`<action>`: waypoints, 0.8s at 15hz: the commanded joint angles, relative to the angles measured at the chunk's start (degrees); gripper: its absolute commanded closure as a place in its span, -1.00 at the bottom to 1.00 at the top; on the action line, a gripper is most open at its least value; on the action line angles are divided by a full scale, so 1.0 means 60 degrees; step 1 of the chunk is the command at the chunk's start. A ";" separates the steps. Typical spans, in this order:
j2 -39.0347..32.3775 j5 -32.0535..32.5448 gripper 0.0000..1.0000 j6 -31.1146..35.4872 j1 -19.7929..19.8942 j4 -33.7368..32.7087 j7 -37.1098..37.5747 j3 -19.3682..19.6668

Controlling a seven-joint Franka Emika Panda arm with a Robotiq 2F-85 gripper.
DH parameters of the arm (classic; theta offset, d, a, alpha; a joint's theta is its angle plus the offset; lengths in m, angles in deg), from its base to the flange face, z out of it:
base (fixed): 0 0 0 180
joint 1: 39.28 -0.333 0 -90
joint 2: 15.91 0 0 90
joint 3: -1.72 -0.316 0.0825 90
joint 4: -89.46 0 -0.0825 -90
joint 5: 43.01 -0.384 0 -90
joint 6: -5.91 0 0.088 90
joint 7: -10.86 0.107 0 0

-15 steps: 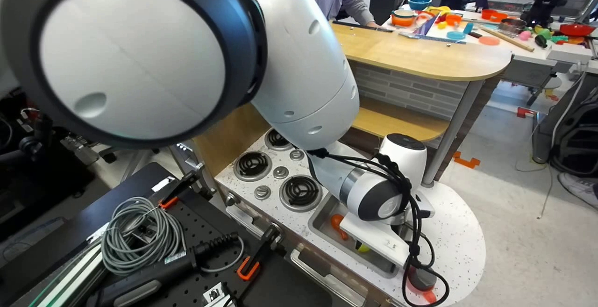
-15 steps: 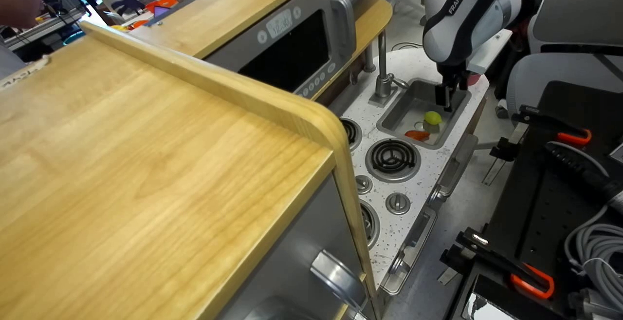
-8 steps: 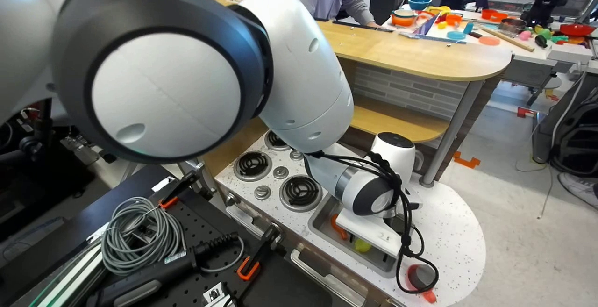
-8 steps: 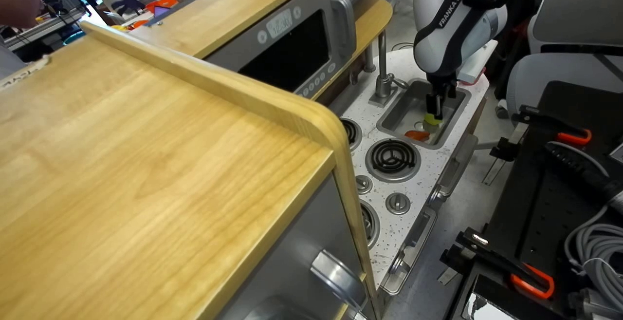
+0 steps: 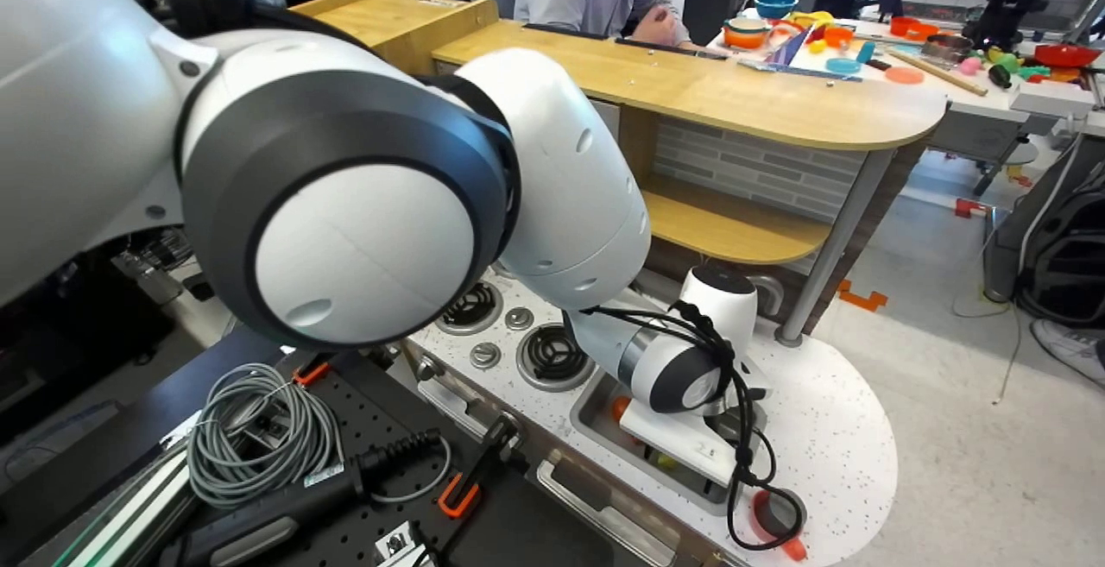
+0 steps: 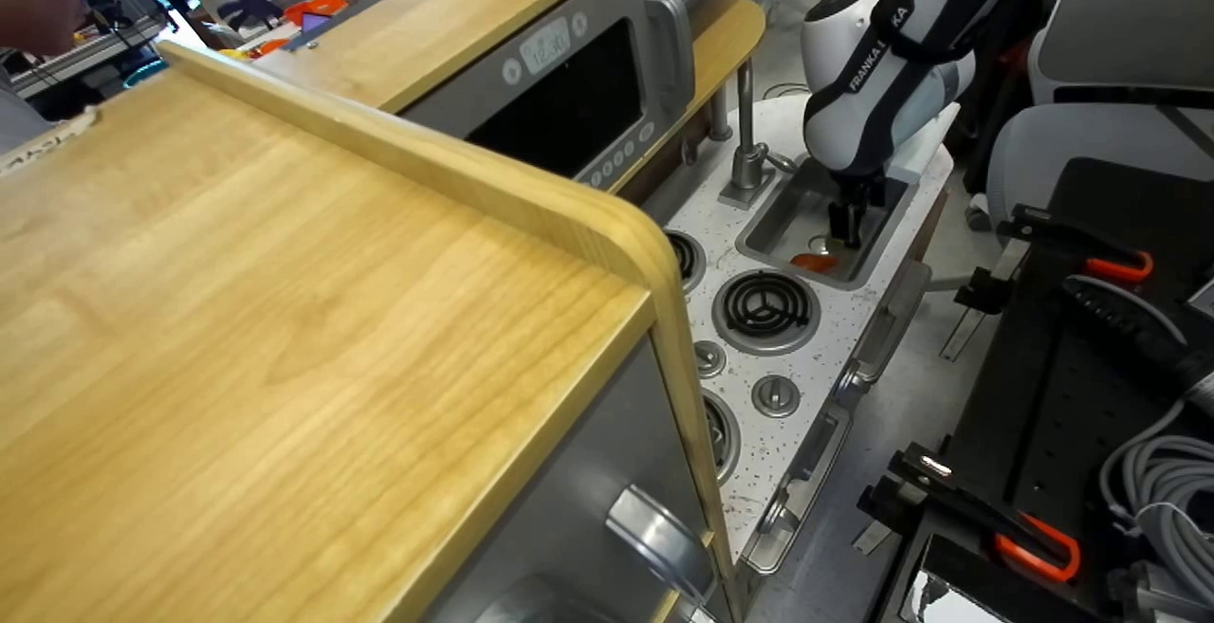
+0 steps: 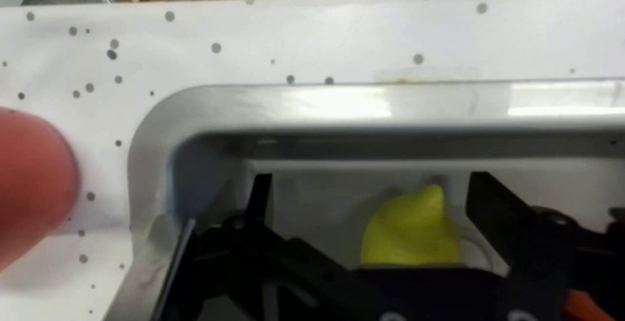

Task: Remove the lemon from the sink and place it on the right side of the counter

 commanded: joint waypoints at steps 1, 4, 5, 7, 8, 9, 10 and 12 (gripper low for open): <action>-0.0684 0.0261 -0.50 0.0158 0.0038 -0.0847 -0.0006 -0.0022; -0.0820 0.0252 -0.16 0.0191 0.0036 -0.1007 -0.0026 -0.0031; -0.0759 0.0235 0.03 0.0203 0.0069 -0.0931 -0.0043 -0.0037; -0.0318 0.0217 0.30 0.0436 0.0155 -0.0340 -0.0153 -0.0093; -0.0010 0.0229 0.43 0.0656 0.0205 0.0071 -0.0232 -0.0106; 0.0387 0.0104 0.57 0.0987 0.0197 0.0603 -0.0389 -0.0028; 0.0648 0.0089 0.68 0.1247 0.0267 0.0940 -0.0493 -0.0038; 0.1438 0.0110 0.68 0.1962 0.0346 0.1947 -0.0687 0.0026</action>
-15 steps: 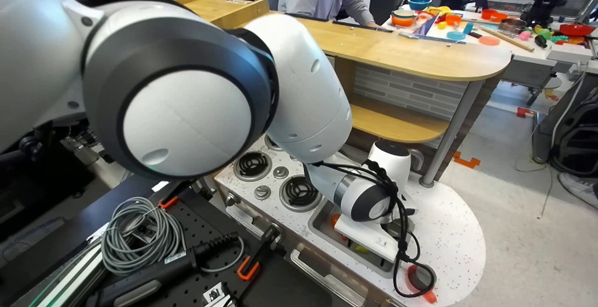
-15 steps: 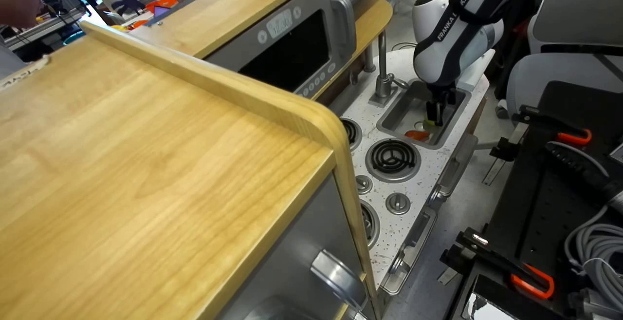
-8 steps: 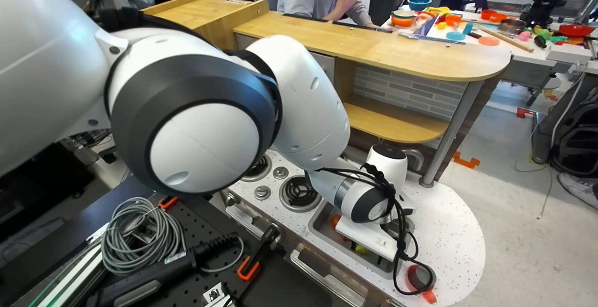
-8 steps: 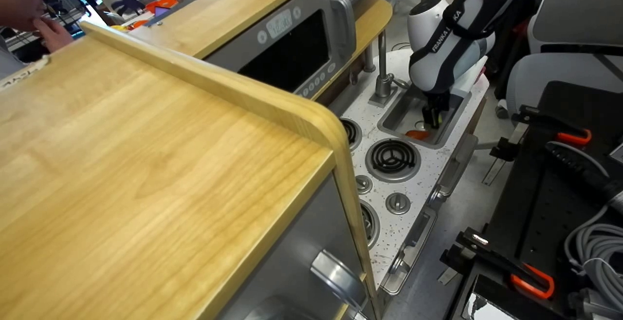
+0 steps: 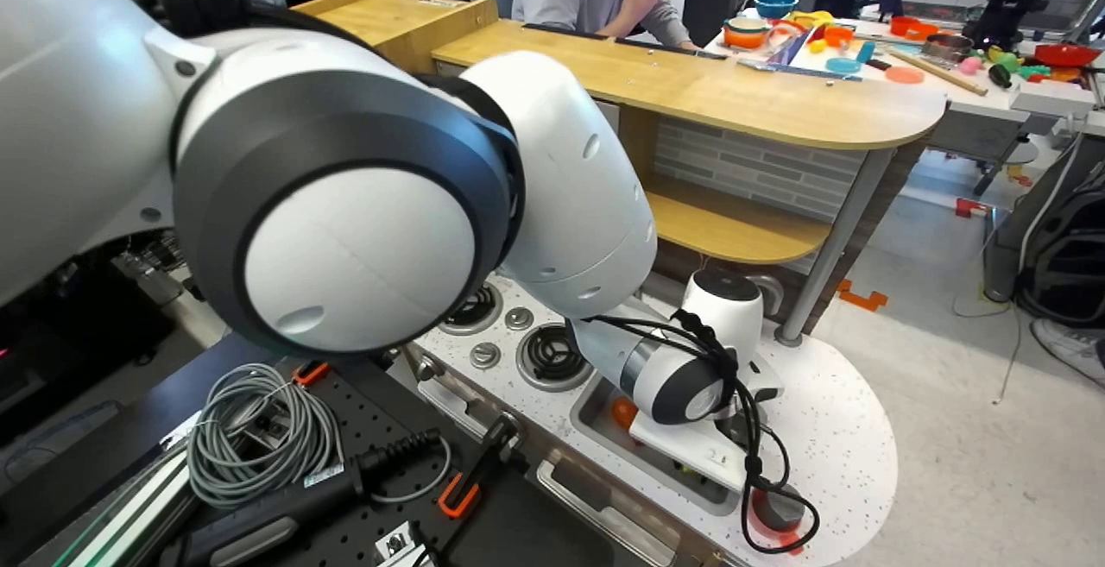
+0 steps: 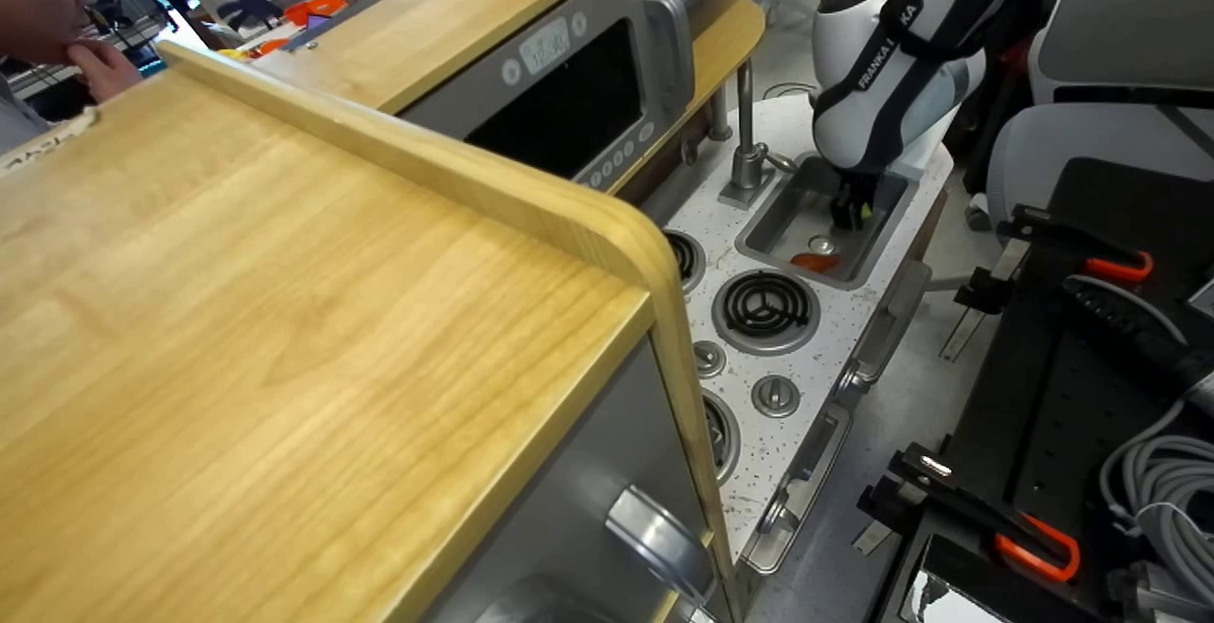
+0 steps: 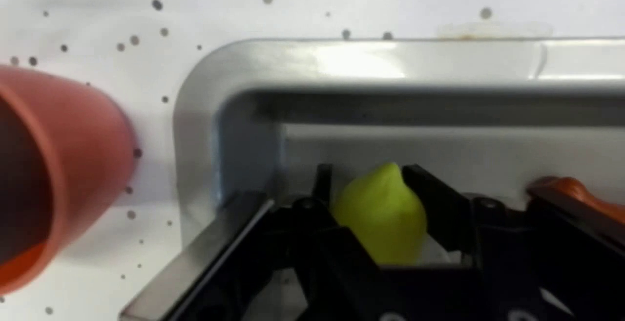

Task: Remove the lemon from the sink and place it on the right side of the counter

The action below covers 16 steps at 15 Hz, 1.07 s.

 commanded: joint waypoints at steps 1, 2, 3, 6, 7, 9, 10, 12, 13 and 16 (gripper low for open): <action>0.1794 0.0356 0.68 0.1251 0.0236 0.2217 -0.0313 -0.0033; 0.2178 0.0388 0.68 0.1499 0.0275 0.2624 -0.0364 -0.0016; 0.2621 0.0420 0.68 0.1705 0.0324 0.3031 -0.0429 -0.0024; 0.3768 0.0444 0.68 0.1623 0.0495 0.3726 -0.0468 -0.0047; 0.4044 0.0356 0.68 0.1304 0.0574 0.3696 -0.0417 -0.0052; 0.4295 0.0183 0.68 0.0828 0.0757 0.3364 -0.0301 -0.0062; 0.4308 0.0102 0.68 0.0537 0.0846 0.3088 -0.0239 -0.0051; 0.4111 -0.0015 0.68 -0.0052 0.0975 0.2401 -0.0025 0.0059; 0.3916 -0.0068 0.68 -0.0329 0.1039 0.1983 0.0130 0.0113; 0.3296 -0.0192 0.68 -0.1152 0.1220 0.0824 0.0577 0.0223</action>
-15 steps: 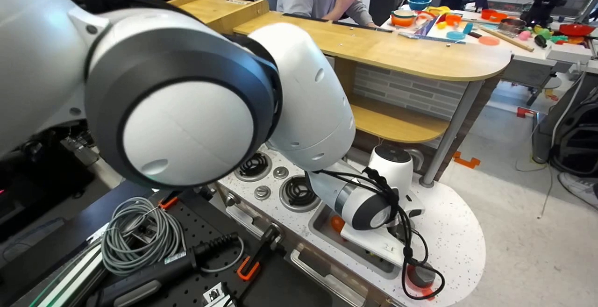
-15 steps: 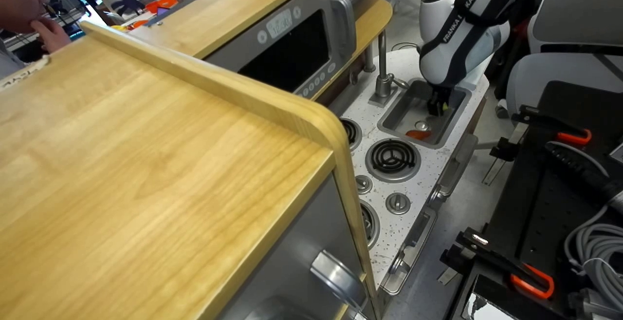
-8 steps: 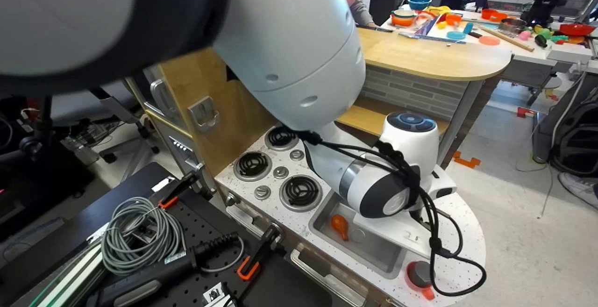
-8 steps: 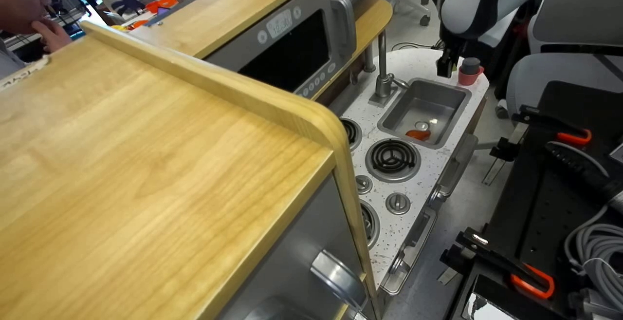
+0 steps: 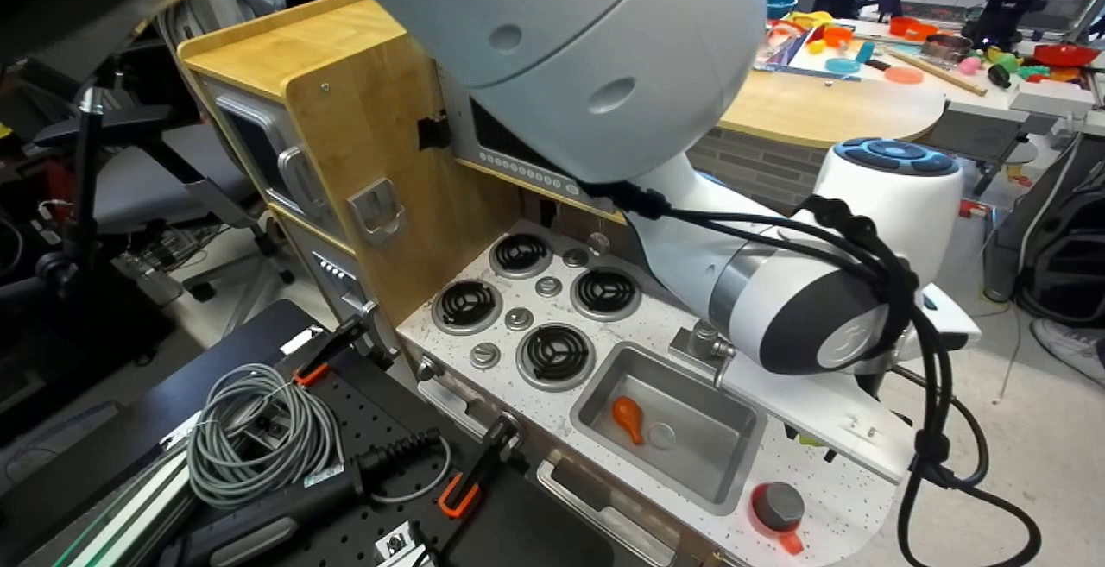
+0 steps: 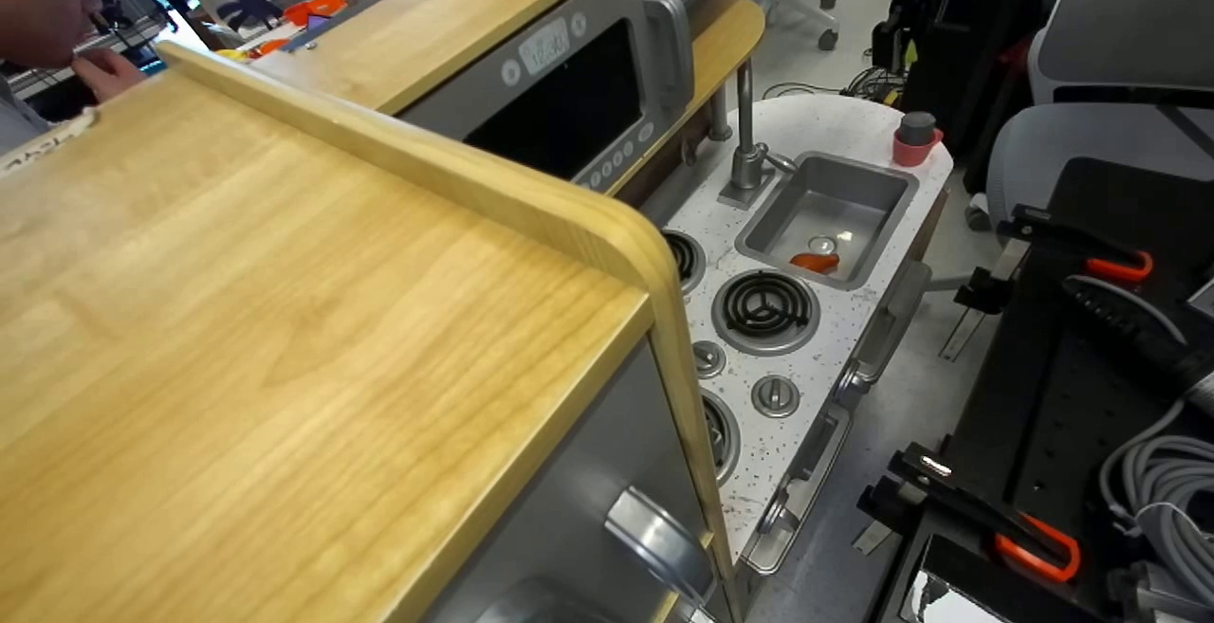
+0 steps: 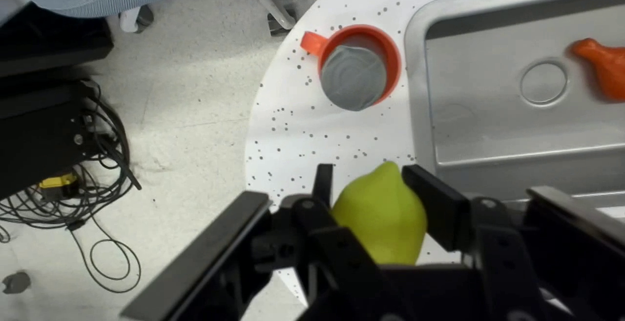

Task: Remove the lemon from the sink and place it on the right side of the counter

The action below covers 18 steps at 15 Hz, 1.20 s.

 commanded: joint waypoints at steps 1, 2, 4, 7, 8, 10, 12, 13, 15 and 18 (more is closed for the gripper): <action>-0.0993 -0.0298 0.68 -0.1051 0.0181 -0.1676 0.0507 0.0119; -0.1260 -0.0302 0.68 -0.1262 0.0199 -0.2075 0.0617 0.0172; -0.1871 -0.0326 0.68 -0.1662 0.0275 -0.2916 0.0820 0.0209; -0.2748 -0.0403 0.68 -0.2109 0.0446 -0.4088 0.0961 0.0148; -0.3014 -0.0419 0.68 -0.2262 0.0482 -0.4460 0.0992 0.0135; -0.3518 -0.0488 0.68 -0.2524 0.0569 -0.5173 0.0972 0.0081; -0.4063 -0.0539 0.68 -0.2850 0.0680 -0.5963 0.0946 0.0019; -0.4305 -0.0573 0.68 -0.2997 0.0723 -0.6289 0.0953 0.0004; -0.4749 -0.0657 0.68 -0.3310 0.0753 -0.6886 0.0982 -0.0007; -0.5334 -0.0617 0.68 -0.3747 0.0740 -0.7618 0.0827 -0.0029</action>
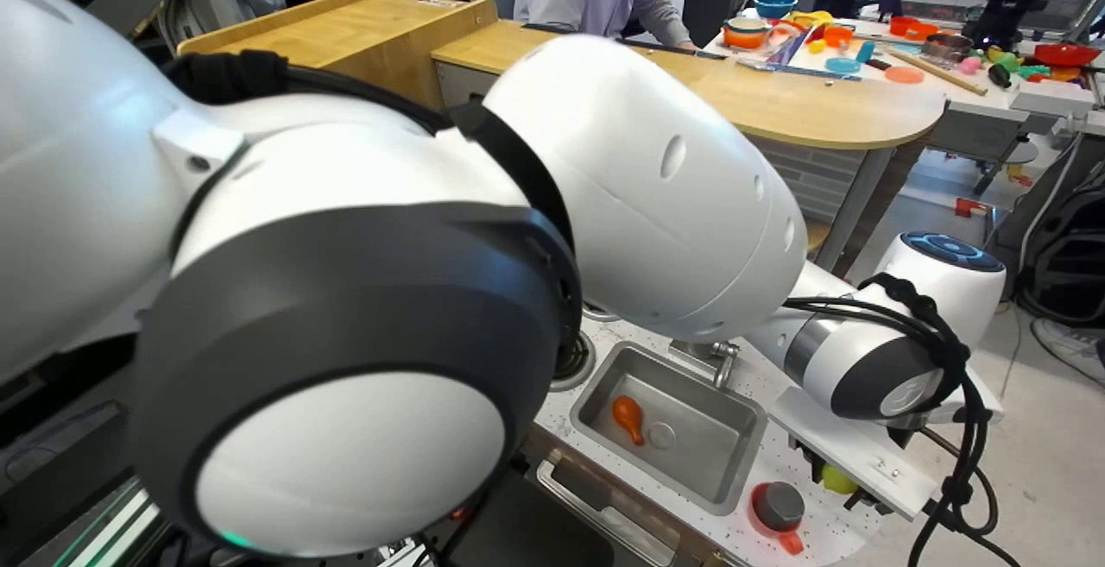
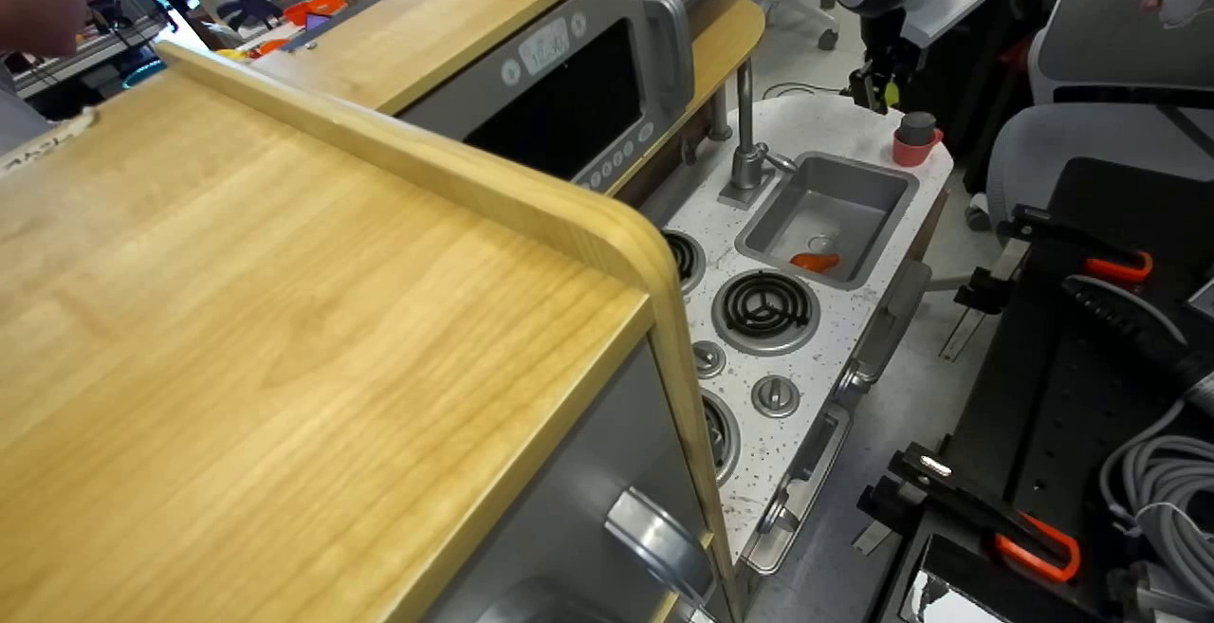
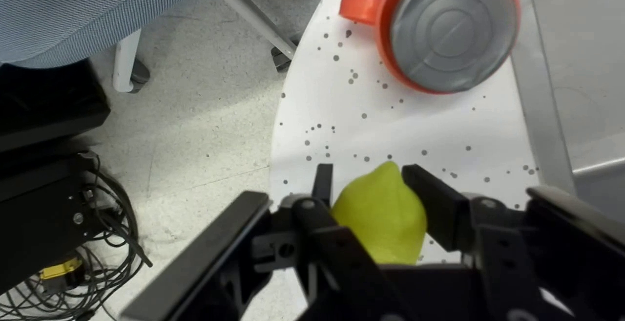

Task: Remove the lemon from the sink and place it on the right side of the counter

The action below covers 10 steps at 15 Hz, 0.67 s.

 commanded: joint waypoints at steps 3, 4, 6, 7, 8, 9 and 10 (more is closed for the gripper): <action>-0.1386 -0.0067 0.68 -0.0982 0.0131 -0.2016 -0.0213 -0.0213; -0.1518 -0.0037 0.68 -0.1055 0.0102 -0.2184 -0.0209 -0.0204; -0.1654 -0.0006 0.68 -0.1051 0.0058 -0.2312 -0.0225 -0.0212; -0.1715 -0.0006 0.68 -0.1088 0.0051 -0.2401 -0.0240 -0.0225; -0.1787 -0.0006 0.68 -0.1149 0.0051 -0.2514 -0.0243 -0.0228; -0.1836 -0.0014 -0.32 -0.1247 0.0056 -0.2599 -0.0200 -0.0222; -0.1886 -0.0028 -0.36 -0.1344 0.0073 -0.2695 -0.0178 -0.0226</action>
